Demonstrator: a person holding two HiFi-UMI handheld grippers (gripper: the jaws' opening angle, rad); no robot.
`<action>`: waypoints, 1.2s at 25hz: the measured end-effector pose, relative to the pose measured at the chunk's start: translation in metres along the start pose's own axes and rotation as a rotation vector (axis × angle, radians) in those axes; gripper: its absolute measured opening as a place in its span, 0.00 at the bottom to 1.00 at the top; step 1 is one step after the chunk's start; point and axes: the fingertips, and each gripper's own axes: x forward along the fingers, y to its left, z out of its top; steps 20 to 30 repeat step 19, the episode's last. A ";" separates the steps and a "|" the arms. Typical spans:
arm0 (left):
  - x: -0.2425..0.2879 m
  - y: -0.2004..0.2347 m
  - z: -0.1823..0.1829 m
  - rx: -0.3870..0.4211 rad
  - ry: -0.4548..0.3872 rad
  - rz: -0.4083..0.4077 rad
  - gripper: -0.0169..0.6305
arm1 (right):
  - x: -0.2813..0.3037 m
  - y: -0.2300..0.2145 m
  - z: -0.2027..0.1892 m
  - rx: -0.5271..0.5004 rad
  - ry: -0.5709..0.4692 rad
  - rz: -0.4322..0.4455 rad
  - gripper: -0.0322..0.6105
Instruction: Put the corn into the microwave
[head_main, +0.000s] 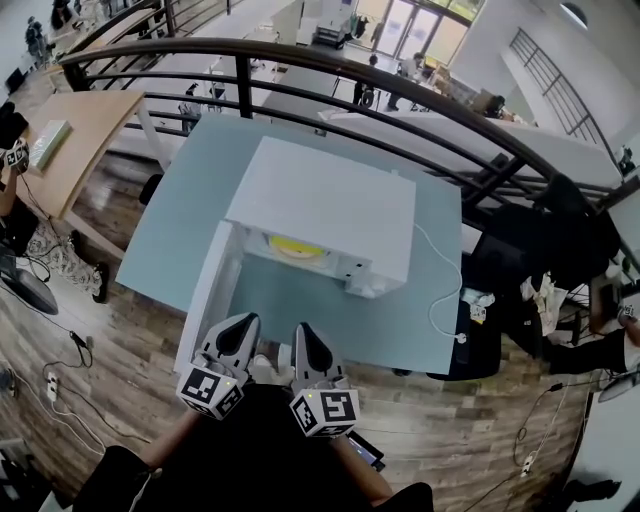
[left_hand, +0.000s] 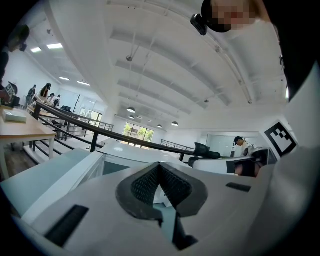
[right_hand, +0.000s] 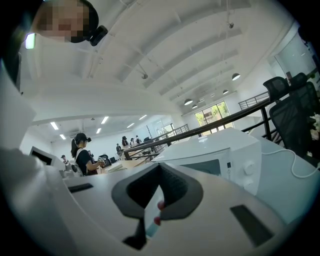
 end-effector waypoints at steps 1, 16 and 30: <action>0.000 0.000 0.000 0.003 0.000 -0.001 0.03 | 0.000 0.000 0.000 0.002 -0.002 0.001 0.06; -0.010 0.008 -0.005 -0.016 -0.002 0.033 0.03 | 0.002 0.006 -0.012 0.018 0.012 0.018 0.06; -0.011 0.006 -0.009 -0.012 0.008 0.031 0.03 | 0.001 0.003 -0.016 0.023 0.023 0.009 0.06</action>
